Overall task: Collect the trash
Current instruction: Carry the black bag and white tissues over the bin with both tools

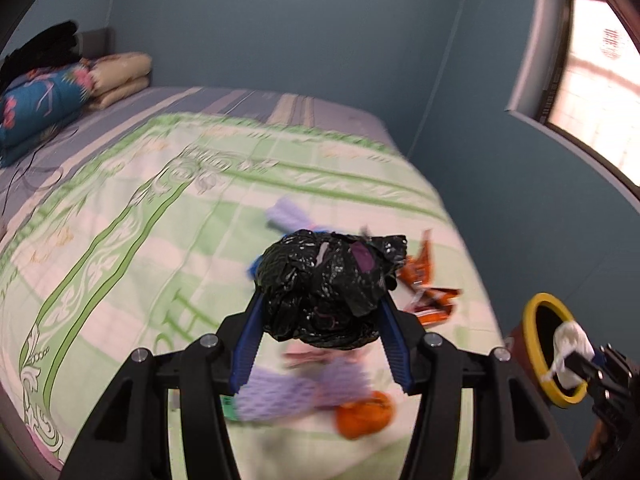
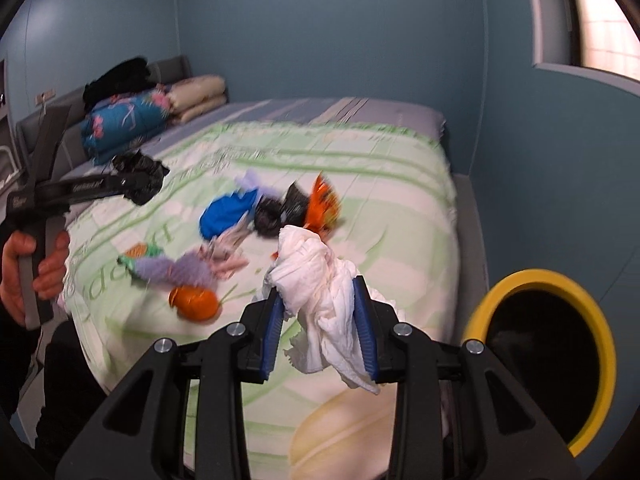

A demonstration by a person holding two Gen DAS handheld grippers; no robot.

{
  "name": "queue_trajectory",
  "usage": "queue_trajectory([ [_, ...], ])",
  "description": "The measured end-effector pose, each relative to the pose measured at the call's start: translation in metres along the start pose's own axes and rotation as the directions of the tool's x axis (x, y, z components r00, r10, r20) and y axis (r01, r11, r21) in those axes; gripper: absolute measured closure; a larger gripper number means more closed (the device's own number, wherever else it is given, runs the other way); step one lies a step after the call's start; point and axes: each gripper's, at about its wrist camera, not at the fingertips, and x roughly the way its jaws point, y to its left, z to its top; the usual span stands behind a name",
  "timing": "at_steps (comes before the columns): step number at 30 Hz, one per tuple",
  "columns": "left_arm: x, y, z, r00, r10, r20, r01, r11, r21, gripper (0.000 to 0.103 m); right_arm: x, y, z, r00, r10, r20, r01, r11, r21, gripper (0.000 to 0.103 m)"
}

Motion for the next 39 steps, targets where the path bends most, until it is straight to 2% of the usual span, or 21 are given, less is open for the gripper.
queue_trajectory([
  [8, -0.023, -0.070, 0.013, 0.992, -0.113, 0.063, 0.107, 0.991, 0.085, 0.052, -0.045, -0.044, 0.021, 0.991, -0.083, 0.108, 0.077, 0.995, 0.063, 0.072],
  [14, -0.032, -0.124, 0.022, 0.973, -0.213, 0.084, 0.200, 0.969, 0.144, 0.052, -0.082, -0.084, 0.030, 0.968, -0.163, 0.189, 0.140, 0.982, 0.131, 0.071],
  [18, -0.030, -0.167, 0.025, 0.957, -0.282, 0.075, 0.264, 0.946, 0.188, 0.052, -0.096, -0.107, 0.028, 0.954, -0.214, 0.211, 0.180, 0.969, 0.169, 0.071],
  [29, 0.005, -0.278, 0.009, 0.909, -0.415, -0.038, 0.409, 0.870, 0.275, 0.052, -0.106, -0.170, 0.007, 0.932, -0.318, 0.175, 0.266, 0.927, 0.266, 0.071],
  [39, 0.056, -0.339, -0.023, 0.885, -0.438, -0.159, 0.466, 0.835, 0.293, 0.052, -0.089, -0.221, -0.020, 0.925, -0.373, 0.077, 0.320, 0.869, 0.376, 0.071],
])
